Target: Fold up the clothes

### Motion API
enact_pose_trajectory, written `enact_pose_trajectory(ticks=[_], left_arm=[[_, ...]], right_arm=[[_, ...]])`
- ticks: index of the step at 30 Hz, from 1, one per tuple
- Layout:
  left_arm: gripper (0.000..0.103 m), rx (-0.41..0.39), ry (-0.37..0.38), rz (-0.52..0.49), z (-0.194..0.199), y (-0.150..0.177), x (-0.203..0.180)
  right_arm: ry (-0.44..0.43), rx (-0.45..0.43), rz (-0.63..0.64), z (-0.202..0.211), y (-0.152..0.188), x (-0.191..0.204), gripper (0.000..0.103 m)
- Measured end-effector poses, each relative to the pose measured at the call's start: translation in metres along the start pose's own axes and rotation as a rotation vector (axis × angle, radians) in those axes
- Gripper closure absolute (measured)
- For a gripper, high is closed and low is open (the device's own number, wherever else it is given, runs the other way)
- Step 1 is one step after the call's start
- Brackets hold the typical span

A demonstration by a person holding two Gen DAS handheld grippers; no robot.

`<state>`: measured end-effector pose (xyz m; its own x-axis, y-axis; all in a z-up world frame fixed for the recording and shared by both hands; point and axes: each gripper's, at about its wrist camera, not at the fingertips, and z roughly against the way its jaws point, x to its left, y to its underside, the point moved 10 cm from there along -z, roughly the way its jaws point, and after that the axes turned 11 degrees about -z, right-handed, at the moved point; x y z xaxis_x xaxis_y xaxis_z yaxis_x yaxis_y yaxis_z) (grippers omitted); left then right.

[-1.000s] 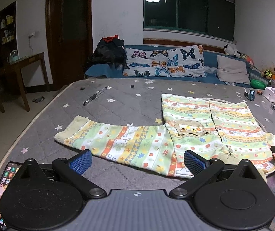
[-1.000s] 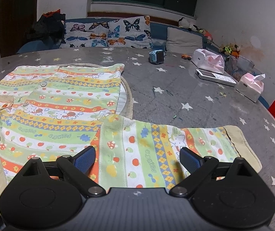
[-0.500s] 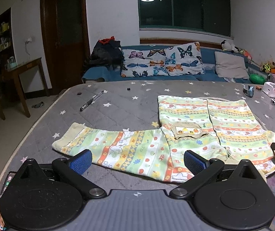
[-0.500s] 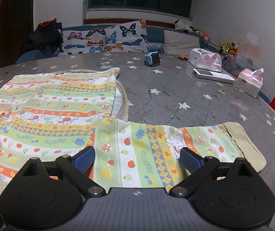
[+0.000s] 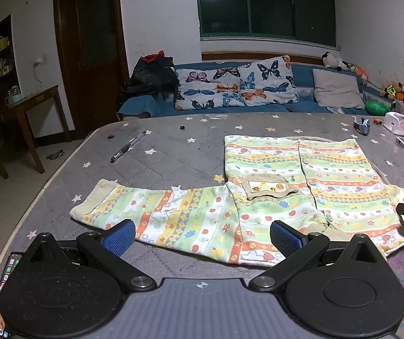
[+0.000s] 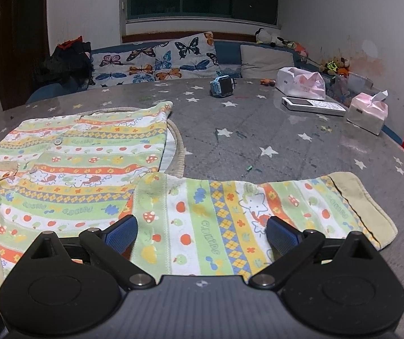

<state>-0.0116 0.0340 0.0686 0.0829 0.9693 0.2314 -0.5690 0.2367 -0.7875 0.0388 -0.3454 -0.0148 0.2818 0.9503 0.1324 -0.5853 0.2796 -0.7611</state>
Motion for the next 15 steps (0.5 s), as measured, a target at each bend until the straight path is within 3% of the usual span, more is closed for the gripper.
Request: enact_pose_trajectory(ticks=[10, 15], left_arm=[[0.000, -0.013, -0.002, -0.046, 0.007, -0.005, -0.015], [0.000, -0.003, -0.004, -0.001, 0.000, -0.003, -0.009]], right_arm=[[0.001, -0.017, -0.012, 0.006, -0.001, -0.016, 0.004], [-0.017, -0.002, -0.002, 0.011, 0.002, -0.028, 0.004]])
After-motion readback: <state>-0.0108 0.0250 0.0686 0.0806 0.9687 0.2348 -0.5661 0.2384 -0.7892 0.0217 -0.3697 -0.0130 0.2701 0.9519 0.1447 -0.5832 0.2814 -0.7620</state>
